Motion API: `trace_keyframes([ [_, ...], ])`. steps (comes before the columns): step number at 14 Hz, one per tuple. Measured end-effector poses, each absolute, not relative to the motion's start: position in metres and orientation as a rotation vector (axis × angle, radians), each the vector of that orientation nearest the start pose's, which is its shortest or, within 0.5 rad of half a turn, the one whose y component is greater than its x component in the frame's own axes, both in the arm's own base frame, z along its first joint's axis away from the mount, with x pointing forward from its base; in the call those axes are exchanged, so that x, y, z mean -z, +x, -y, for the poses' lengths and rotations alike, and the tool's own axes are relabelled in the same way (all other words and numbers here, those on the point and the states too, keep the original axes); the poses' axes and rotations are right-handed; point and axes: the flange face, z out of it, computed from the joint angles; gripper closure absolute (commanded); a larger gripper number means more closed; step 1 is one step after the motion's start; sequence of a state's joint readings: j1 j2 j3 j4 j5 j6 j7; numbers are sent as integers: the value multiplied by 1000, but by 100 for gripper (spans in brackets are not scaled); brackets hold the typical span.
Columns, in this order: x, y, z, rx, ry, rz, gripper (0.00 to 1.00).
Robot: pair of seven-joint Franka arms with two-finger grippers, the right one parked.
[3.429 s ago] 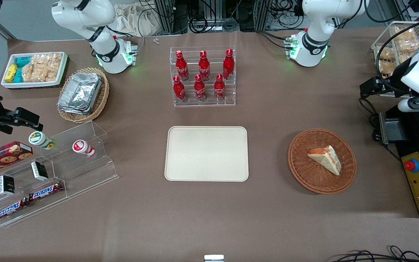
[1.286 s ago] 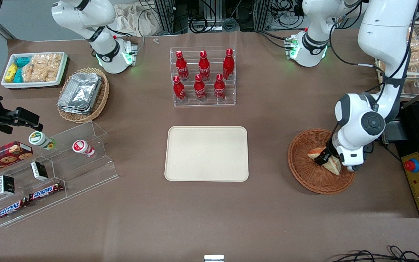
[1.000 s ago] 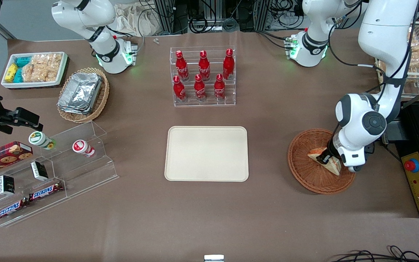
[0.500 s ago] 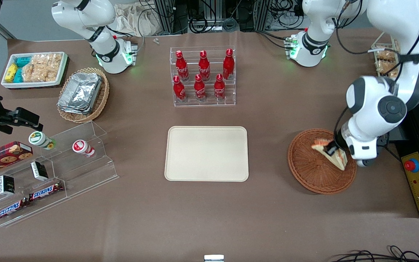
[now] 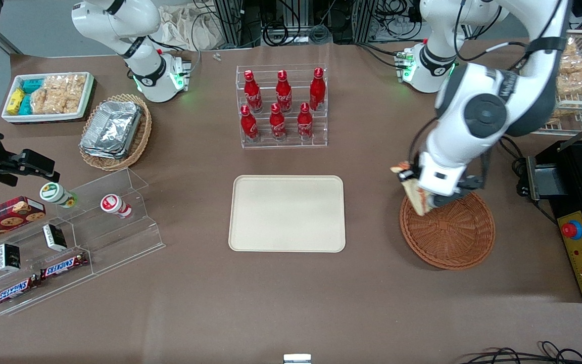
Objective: Place sandwich from basket to tray
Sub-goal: 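Lift the sandwich with the left gripper and carry it toward the cream tray, then lower the sandwich onto the cream tray and open the left gripper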
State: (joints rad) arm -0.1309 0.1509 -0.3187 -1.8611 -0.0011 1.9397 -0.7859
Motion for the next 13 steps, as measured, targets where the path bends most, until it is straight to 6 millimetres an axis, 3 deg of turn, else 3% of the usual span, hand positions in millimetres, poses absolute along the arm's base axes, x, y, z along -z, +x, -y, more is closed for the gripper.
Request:
trace_keyframes([
  [3, -417, 502, 333, -85, -3142, 300, 100],
  [6, -377, 480, 395, 23, -3142, 208, 100],
  [9, -332, 479, 421, 65, -3187, 126, 100],
  [13, -273, 486, 423, 102, -3170, 11, 100],
])
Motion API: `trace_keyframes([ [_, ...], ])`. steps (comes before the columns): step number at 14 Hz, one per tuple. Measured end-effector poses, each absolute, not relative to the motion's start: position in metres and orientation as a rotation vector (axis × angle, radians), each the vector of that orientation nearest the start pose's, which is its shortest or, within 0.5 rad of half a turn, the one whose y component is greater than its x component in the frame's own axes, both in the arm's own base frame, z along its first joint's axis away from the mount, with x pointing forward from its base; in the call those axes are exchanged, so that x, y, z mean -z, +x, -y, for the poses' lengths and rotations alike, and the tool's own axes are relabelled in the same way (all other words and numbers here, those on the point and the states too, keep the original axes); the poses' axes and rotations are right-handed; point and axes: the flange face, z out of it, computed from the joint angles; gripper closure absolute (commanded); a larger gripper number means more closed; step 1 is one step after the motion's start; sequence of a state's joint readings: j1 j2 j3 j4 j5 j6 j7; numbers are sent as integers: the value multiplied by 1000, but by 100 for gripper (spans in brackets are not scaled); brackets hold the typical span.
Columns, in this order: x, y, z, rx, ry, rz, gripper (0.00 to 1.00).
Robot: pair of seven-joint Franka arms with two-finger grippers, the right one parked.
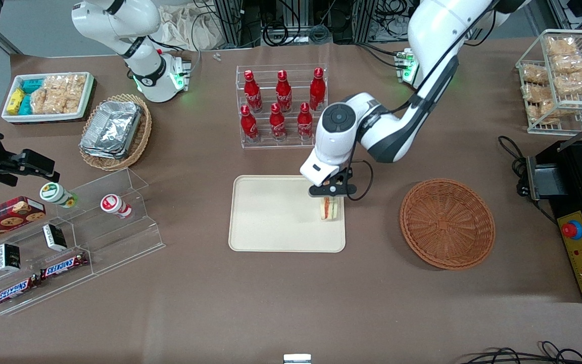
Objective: Place sandwich from basket to tray
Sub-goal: 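Lower the sandwich onto the cream tray and open the left gripper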
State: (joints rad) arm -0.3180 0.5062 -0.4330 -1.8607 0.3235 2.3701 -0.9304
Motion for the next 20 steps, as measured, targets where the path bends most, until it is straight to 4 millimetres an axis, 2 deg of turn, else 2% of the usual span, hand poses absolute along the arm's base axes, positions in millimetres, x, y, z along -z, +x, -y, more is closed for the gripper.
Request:
trace_keyframes([
  [2, -253, 488, 422, 92, -3169, -6, 100],
  [3, -245, 488, 421, 88, -3162, -16, 90],
  [4, -239, 489, 420, 89, -3154, -30, 55],
  [5, -234, 489, 418, 90, -3148, -41, 33],
  [6, -230, 489, 418, 88, -3142, -49, 6],
  [7, -227, 489, 417, 83, -3140, -51, 0],
  [10, -224, 489, 417, 79, -3138, -56, 0],
  [13, -230, 492, 418, 94, -3137, -57, 0],
  [14, -239, 495, 416, 108, -3132, -48, 0],
  [15, -259, 503, 412, 139, -3127, -19, 0],
  [17, -325, 526, 390, 232, -3142, 104, 0],
  [20, -426, 539, 345, 331, -3144, 280, 0],
])
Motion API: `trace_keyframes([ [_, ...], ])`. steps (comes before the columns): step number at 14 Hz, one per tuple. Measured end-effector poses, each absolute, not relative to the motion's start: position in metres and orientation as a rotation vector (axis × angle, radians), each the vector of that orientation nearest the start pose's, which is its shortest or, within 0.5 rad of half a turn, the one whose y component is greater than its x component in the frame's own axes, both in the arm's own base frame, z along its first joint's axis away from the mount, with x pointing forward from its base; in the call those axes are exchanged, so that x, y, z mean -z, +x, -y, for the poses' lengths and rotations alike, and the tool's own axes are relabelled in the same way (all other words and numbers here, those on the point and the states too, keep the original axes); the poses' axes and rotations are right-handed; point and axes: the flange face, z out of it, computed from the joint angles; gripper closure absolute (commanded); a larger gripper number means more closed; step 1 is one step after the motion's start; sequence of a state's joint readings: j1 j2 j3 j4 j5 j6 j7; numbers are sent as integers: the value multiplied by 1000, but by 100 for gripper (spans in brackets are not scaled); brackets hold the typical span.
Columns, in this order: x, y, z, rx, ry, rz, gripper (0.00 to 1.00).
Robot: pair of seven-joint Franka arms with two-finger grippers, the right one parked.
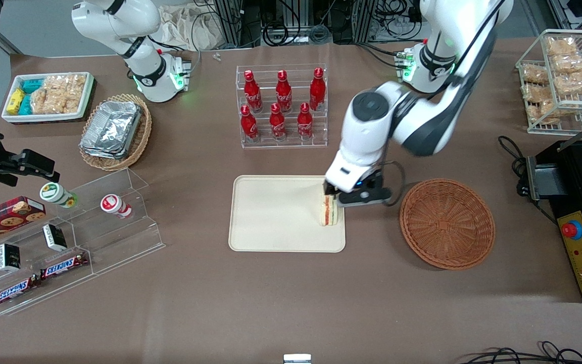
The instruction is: Place sandwich from basket to tray
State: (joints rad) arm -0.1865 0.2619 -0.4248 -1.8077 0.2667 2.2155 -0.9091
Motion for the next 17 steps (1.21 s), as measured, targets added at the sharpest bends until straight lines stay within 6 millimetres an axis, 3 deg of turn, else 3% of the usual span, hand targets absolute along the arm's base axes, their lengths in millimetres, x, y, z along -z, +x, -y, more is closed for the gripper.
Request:
trace_keyframes([
  [2, -471, 541, 312, 314, -3167, 302, 0],
  [7, -540, 545, 231, -8, -3115, 155, 0],
  [10, -584, 554, 174, -99, -3120, 108, 0],
  [14, -627, 546, 89, -128, -3147, 72, 0],
  [17, -651, 533, 56, -88, -3155, 116, 0],
])
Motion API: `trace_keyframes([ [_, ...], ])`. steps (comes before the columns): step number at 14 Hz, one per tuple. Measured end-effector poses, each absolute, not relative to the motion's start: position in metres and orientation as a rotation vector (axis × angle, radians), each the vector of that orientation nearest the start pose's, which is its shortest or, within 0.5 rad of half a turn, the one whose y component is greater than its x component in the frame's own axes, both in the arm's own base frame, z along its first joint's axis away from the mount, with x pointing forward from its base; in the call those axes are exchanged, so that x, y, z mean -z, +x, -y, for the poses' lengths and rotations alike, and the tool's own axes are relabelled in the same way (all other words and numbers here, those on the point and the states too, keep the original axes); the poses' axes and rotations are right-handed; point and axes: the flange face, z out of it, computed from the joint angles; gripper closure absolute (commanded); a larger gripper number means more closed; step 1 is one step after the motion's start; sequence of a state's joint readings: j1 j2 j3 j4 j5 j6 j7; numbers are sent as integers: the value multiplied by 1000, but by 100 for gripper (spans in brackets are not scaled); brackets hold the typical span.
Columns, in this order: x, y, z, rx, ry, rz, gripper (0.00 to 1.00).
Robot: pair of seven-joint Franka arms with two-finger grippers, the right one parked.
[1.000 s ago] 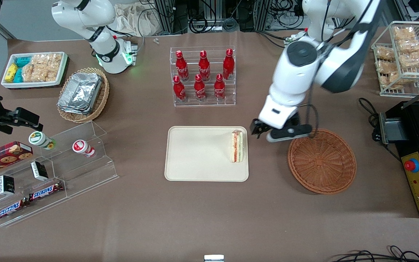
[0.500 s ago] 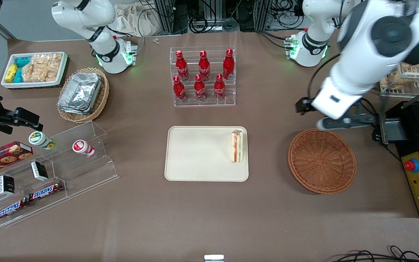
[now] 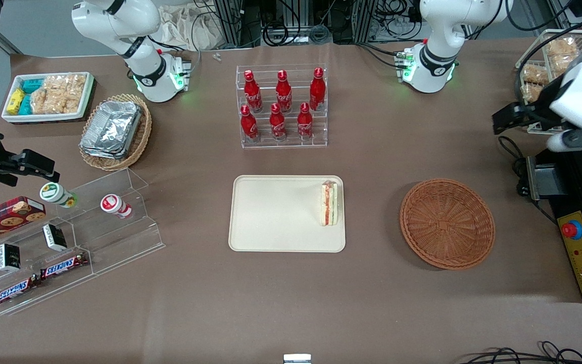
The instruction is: Place sandwich from basket to tray
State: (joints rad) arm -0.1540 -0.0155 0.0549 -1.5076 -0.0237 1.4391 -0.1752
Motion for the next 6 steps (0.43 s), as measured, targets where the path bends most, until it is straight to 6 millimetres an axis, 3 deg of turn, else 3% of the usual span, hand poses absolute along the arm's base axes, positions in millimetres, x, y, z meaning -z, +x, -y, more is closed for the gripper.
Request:
trace_keyframes([
  [6, -651, 534, 51, -87, -3156, 105, 0],
])
